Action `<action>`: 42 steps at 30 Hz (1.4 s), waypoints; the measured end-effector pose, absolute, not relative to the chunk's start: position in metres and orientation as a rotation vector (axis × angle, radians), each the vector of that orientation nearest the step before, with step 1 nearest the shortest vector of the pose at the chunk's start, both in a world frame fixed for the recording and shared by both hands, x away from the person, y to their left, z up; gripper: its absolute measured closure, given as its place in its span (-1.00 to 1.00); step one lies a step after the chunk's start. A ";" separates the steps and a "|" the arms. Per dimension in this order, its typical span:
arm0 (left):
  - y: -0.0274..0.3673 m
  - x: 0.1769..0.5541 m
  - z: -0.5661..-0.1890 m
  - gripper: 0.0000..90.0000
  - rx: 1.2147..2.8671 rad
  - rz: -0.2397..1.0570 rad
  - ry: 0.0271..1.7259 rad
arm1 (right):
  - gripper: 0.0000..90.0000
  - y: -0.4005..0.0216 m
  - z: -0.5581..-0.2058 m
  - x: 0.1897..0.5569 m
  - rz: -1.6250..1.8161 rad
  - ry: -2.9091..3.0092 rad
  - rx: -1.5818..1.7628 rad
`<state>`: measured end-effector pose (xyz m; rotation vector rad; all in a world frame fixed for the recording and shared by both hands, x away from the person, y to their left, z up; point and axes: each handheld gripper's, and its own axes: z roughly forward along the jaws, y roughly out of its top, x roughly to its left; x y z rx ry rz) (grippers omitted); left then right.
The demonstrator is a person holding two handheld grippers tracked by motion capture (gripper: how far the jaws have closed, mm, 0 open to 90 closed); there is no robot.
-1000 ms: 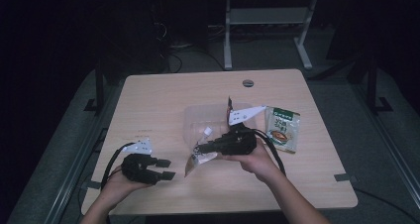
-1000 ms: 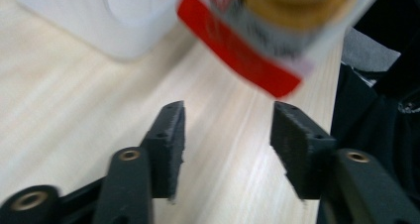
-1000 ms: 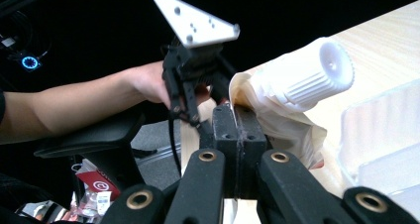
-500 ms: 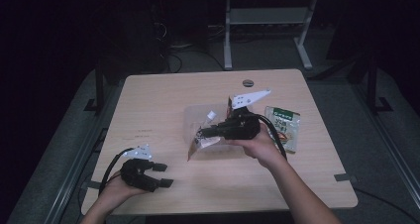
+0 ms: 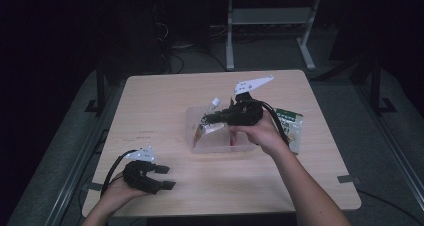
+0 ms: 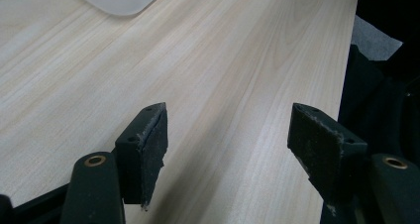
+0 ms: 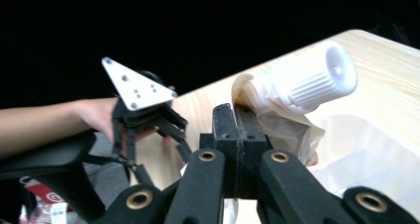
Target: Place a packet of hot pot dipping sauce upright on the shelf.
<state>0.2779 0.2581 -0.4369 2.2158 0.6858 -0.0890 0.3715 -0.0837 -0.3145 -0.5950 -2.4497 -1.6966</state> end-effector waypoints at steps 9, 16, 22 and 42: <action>0.256 0.278 -0.438 -0.29 2.222 -0.092 0.680 | 1.00 -0.076 -0.312 0.388 -1.654 -2.497 -0.633; 0.258 0.278 -0.438 -0.29 2.216 -0.103 0.701 | 1.00 -0.063 -0.311 0.399 -1.616 -2.536 -0.649; 0.258 0.277 -0.438 -0.29 2.227 -0.102 0.686 | 1.00 -0.054 -0.313 0.405 -1.572 -2.572 -0.675; 0.257 0.278 -0.439 -0.29 2.243 -0.115 0.690 | 0.99 -0.035 -0.331 0.406 -1.416 -2.677 -0.708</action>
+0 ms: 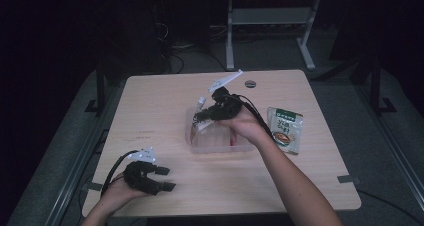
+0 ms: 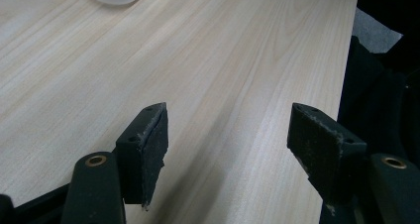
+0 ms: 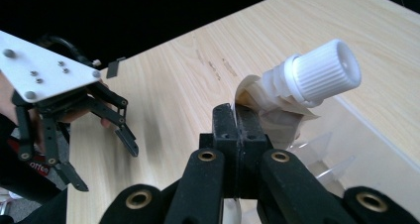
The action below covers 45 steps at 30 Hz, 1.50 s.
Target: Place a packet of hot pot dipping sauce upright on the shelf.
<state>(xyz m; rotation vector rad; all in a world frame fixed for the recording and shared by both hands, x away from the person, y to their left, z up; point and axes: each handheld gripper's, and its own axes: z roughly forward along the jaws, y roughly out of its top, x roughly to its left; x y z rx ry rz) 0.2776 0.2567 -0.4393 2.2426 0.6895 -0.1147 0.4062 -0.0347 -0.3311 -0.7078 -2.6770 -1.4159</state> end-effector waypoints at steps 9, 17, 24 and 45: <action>0.257 0.277 -0.439 -0.29 2.241 -0.119 0.692 | 0.98 -0.030 -0.343 0.409 -1.363 -2.682 -0.744; 0.257 0.277 -0.439 -0.29 2.238 -0.119 0.694 | 0.90 -0.025 -0.346 0.408 -1.363 -2.690 -0.737; 0.257 0.277 -0.439 -0.29 2.244 -0.110 0.687 | 0.65 -0.032 -0.339 0.407 -1.445 -2.641 -0.744; 0.256 0.277 -0.438 -0.32 2.244 -0.086 0.710 | -0.27 -0.080 -0.334 0.358 -1.537 -2.719 -0.763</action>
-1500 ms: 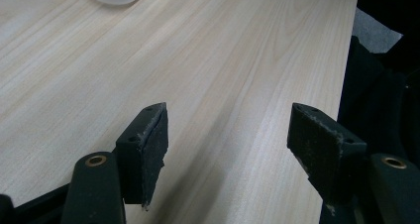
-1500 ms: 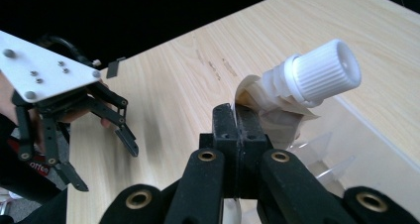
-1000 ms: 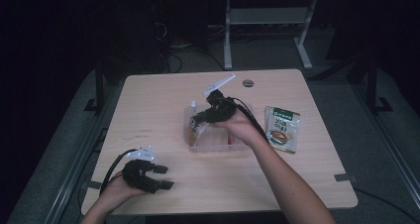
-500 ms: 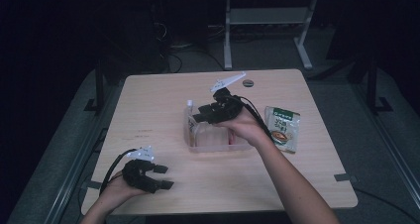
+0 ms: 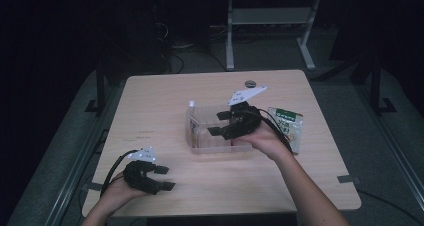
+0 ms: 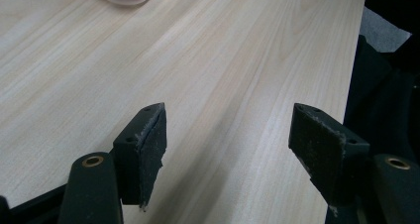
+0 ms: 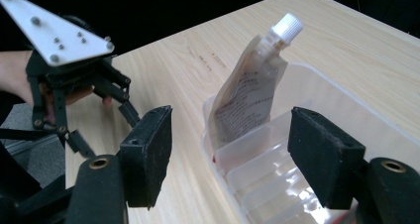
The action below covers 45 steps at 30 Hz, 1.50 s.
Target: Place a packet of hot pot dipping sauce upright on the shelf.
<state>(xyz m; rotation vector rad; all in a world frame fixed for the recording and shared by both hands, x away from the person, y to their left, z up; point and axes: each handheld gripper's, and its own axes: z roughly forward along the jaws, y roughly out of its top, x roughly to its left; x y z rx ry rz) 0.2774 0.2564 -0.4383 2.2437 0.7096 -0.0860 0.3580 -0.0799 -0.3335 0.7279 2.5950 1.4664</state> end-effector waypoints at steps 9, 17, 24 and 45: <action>0.255 0.276 -0.437 -0.38 2.241 -0.058 0.722 | -0.28 -0.095 -0.343 0.328 1.475 2.570 0.687; 0.248 0.277 -0.433 -0.44 2.239 -0.026 0.728 | -0.26 -0.105 -0.369 0.308 1.415 2.618 0.713; 0.246 0.274 -0.430 -0.45 2.235 -0.006 0.743 | -0.27 -0.124 -0.385 0.295 1.382 2.622 0.761; 0.250 0.267 -0.435 -0.45 2.284 0.021 0.692 | -0.28 -0.202 -0.425 0.267 1.249 2.576 1.032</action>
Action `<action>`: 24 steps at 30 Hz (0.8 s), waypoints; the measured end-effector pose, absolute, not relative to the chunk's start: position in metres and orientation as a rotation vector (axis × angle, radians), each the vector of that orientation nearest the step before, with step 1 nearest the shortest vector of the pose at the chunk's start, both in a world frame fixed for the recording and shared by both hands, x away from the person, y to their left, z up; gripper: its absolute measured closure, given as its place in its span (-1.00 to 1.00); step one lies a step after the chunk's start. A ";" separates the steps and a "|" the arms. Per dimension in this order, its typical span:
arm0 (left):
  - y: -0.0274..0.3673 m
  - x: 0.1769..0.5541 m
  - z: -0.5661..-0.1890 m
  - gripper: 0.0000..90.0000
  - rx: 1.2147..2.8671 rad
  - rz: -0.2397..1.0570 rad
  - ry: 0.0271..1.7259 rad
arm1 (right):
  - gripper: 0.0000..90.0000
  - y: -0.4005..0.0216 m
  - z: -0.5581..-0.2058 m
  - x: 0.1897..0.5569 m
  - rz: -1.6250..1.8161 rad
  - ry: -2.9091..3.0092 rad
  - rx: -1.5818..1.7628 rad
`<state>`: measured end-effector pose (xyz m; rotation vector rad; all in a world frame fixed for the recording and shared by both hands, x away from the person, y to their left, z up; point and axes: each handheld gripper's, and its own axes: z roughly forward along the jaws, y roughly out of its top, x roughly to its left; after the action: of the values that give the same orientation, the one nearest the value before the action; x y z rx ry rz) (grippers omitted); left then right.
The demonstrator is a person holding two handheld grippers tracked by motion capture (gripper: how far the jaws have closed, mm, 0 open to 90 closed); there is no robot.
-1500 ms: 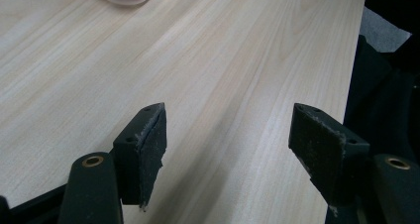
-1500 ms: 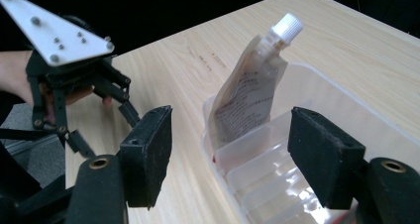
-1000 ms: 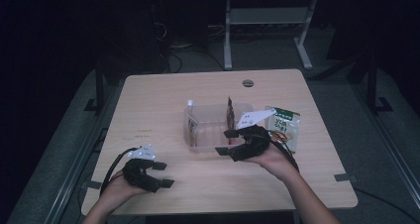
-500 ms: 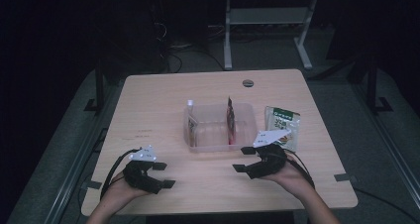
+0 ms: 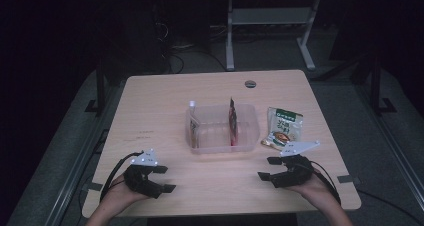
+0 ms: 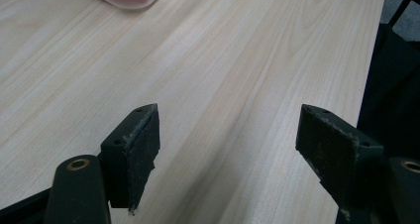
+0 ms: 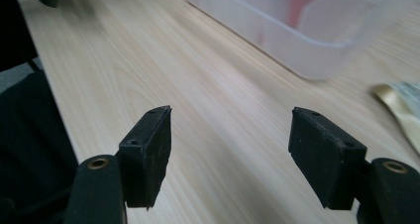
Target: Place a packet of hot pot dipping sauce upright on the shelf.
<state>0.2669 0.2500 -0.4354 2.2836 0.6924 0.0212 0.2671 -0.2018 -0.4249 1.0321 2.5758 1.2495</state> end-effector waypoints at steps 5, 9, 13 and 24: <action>0.249 0.268 -0.439 -0.45 2.307 0.021 0.668 | -0.25 -0.218 -0.427 0.277 1.210 2.524 1.080; 0.247 0.268 -0.440 -0.45 2.305 0.005 0.679 | -0.21 -0.231 -0.428 0.289 1.182 2.472 1.124; 0.247 0.268 -0.440 -0.45 2.295 0.005 0.686 | -0.13 -0.241 -0.430 0.302 1.162 2.417 1.173; 0.249 0.270 -0.441 -0.45 2.310 0.003 0.695 | 0.62 -0.252 -0.431 0.345 1.090 2.309 1.277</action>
<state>0.2699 0.2487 -0.4405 2.3097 0.6951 0.0026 0.3452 -0.2522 -0.4309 1.2770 2.3088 1.0898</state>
